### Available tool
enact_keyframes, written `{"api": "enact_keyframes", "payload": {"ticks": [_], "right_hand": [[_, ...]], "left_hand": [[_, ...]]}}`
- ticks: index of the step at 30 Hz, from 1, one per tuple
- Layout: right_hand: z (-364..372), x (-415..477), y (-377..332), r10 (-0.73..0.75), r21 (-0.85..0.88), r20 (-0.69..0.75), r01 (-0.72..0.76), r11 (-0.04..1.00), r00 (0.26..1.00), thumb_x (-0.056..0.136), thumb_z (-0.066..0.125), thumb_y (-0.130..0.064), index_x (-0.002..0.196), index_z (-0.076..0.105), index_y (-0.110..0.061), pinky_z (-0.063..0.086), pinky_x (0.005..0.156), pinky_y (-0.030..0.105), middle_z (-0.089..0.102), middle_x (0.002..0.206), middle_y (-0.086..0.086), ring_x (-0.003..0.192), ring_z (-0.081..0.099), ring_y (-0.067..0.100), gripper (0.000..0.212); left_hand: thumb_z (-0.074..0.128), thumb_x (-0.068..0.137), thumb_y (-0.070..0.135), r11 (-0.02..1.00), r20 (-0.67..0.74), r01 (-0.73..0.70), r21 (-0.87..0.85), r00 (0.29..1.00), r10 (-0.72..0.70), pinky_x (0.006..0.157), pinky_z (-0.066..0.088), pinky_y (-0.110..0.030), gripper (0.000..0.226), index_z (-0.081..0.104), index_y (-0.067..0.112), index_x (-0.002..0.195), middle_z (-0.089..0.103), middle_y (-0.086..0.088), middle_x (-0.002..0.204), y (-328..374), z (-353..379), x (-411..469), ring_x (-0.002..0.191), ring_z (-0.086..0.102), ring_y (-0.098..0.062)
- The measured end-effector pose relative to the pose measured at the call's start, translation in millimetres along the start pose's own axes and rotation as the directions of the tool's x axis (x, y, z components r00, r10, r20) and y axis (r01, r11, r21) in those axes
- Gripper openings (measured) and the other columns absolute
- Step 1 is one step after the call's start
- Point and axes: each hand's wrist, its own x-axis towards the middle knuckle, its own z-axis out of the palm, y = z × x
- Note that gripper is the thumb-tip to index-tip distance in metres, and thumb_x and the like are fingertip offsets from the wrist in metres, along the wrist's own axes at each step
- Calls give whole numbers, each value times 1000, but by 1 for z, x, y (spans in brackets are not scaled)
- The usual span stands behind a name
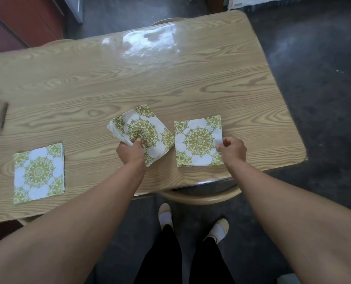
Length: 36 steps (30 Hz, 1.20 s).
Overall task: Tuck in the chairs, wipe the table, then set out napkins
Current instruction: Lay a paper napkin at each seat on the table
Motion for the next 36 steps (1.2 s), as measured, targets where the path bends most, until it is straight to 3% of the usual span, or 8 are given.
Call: {"api": "enact_keyframes", "payload": {"ticks": [5,9,13,17,23,27,31,36], "right_hand": [[-3,6,-8,-7,-11,-30,6,1000,1000,85,69,-15,105,73,-17,53,86,35,74,101,4,92,69,23,20],[-3,8,-11,-9,-19,-17,9,1000,1000,84,69,-15,105,73,-17,53,83,33,74,100,4,92,69,23,21],[-3,8,-7,-19,18,-19,19,1000,1000,83,71,-16,107,72,-15,54,83,34,74,102,5,93,69,22,24],[-2,7,-8,-34,50,-8,34,998,999,80,74,-8,116,69,-15,53,87,32,73,110,4,99,68,20,37],[-4,6,-5,-20,103,-31,23,994,999,76,72,4,114,67,-14,54,88,34,72,107,6,100,68,20,42],[-7,4,-6,-19,60,-26,21,998,999,78,74,-2,112,66,-13,53,88,34,70,111,6,100,66,19,37],[-16,-2,-11,-45,-37,-27,44,998,999,81,73,-18,111,66,-20,51,93,43,59,122,8,111,59,27,31],[-39,-15,-17,-102,164,96,85,983,990,91,62,-35,105,65,-16,50,74,28,71,106,5,91,67,19,24]], "left_hand": [[65,87,10,999,-1,18,-34,1000,-18,68,46,-27,11,58,16,92,62,3,78,2,0,0,63,58,-11],[67,85,9,994,19,62,-87,998,-61,76,51,-30,12,60,15,93,64,3,81,4,4,-3,77,63,-20],[68,85,8,986,23,90,-142,996,-88,74,50,-29,13,59,15,92,62,4,79,6,10,-7,75,62,-17],[68,85,8,982,20,94,-162,996,-92,72,50,-28,13,57,15,86,61,6,75,8,13,-9,67,60,-11],[68,85,10,984,-14,50,-173,998,-53,79,55,-32,11,61,16,92,63,6,77,16,12,-8,78,65,-19],[68,85,11,979,-1,49,-200,999,-50,74,53,-31,17,57,21,78,63,7,77,19,13,-13,69,62,-12],[67,85,10,976,70,50,-211,997,-36,73,49,-29,19,56,23,78,63,7,79,23,19,-28,72,62,-11],[67,86,7,966,335,189,-175,934,-122,72,55,-37,17,61,13,101,70,-5,96,23,33,-64,87,68,-25]]}}
